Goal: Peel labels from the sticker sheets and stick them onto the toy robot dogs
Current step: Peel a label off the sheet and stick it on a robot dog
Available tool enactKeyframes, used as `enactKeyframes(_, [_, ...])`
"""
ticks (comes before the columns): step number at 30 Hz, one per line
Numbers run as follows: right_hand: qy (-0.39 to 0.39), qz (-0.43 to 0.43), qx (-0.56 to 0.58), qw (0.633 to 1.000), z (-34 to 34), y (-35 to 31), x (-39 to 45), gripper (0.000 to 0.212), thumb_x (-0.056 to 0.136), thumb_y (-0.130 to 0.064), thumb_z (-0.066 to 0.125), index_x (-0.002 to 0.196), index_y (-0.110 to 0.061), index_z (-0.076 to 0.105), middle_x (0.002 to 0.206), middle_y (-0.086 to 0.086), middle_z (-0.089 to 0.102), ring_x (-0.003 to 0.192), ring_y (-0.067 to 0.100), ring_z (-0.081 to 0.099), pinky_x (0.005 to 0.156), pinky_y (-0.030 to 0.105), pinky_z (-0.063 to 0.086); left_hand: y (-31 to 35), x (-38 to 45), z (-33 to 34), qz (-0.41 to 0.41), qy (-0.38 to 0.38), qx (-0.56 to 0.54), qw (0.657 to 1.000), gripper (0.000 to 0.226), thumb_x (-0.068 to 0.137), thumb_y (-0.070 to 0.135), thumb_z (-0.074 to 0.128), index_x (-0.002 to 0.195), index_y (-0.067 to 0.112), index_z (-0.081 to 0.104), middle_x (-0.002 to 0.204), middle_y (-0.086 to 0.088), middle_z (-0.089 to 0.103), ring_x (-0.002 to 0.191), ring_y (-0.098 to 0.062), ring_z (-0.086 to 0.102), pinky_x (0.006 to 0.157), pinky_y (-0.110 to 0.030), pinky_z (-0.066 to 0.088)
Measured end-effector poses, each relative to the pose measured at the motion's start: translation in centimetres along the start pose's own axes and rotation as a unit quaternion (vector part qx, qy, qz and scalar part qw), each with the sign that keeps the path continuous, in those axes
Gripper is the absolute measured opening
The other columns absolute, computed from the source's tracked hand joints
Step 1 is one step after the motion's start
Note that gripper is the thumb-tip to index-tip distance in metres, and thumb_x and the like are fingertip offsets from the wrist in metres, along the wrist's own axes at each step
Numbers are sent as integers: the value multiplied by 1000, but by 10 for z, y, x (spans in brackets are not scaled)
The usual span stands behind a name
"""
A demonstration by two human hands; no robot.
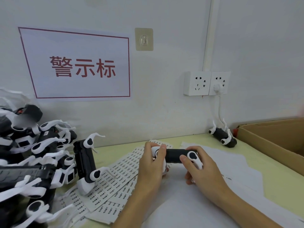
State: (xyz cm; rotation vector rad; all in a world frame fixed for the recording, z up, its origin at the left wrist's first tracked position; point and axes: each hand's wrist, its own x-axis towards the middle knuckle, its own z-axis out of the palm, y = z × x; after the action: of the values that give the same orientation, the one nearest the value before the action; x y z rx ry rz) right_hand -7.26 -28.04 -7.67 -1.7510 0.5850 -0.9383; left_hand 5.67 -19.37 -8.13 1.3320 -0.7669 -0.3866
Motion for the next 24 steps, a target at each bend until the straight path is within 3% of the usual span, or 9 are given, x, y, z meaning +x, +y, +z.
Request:
enactKeyframes(4, [-11, 1, -9, 1000, -2, -1, 0, 11, 93, -29, 68, 99, -25, 60, 68, 1, 62, 50, 20, 59, 50, 24, 49, 0, 3, -1, -6, 9, 2, 1000, 20, 101, 33, 56, 83, 26, 56, 58, 1, 54, 52, -22, 52, 53, -34, 43])
enactKeyframes(7, [-33, 11, 12, 999, -5, -3, 0, 13, 94, -22, 67, 105, -21, 61, 74, 7, 62, 50, 21, 58, 48, 22, 47, 0, 5, -2, -11, 24, -15, 1000, 22, 101, 31, 57, 86, 15, 57, 51, -1, 48, 51, -24, 52, 52, -33, 45])
enactKeyframes(10, [-62, 13, 31, 998, -7, -4, 0, 16, 95, -8, 62, 109, -16, 60, 81, 17, 61, 53, 24, 60, 50, 25, 49, 0, 8, -4, -12, 29, -22, 999, 31, 103, 32, 54, 87, 6, 55, 42, -1, 38, 53, -35, 57, 69, -43, 56])
enactKeyframes(13, [-65, 16, 55, 996, -8, -4, 2, 16, 92, -13, 66, 108, -15, 62, 89, 22, 62, 53, 29, 61, 48, 28, 48, -1, 8, -4, -11, 28, -28, 999, 31, 104, 32, 53, 84, 7, 55, 41, -1, 37, 54, -34, 56, 83, -56, 56])
enactKeyframes(16, [-61, 26, 80, 995, -9, -3, 4, 28, 78, -26, 64, 105, -15, 65, 92, 19, 64, 55, 32, 61, 48, 31, 48, -1, 8, -4, -11, 25, -41, 999, 31, 103, 31, 54, 83, 7, 55, 41, -2, 36, 55, -35, 56, 84, -61, 54])
enactKeyframes(24, [-60, 49, 120, 990, -11, 3, 7, 26, 74, -26, 67, 100, -21, 69, 85, 17, 64, 62, 31, 62, 53, 32, 48, 5, 6, -4, -11, 26, -56, 998, 30, 101, 31, 58, 88, 4, 57, 43, -1, 41, 57, -38, 58, 70, -57, 53])
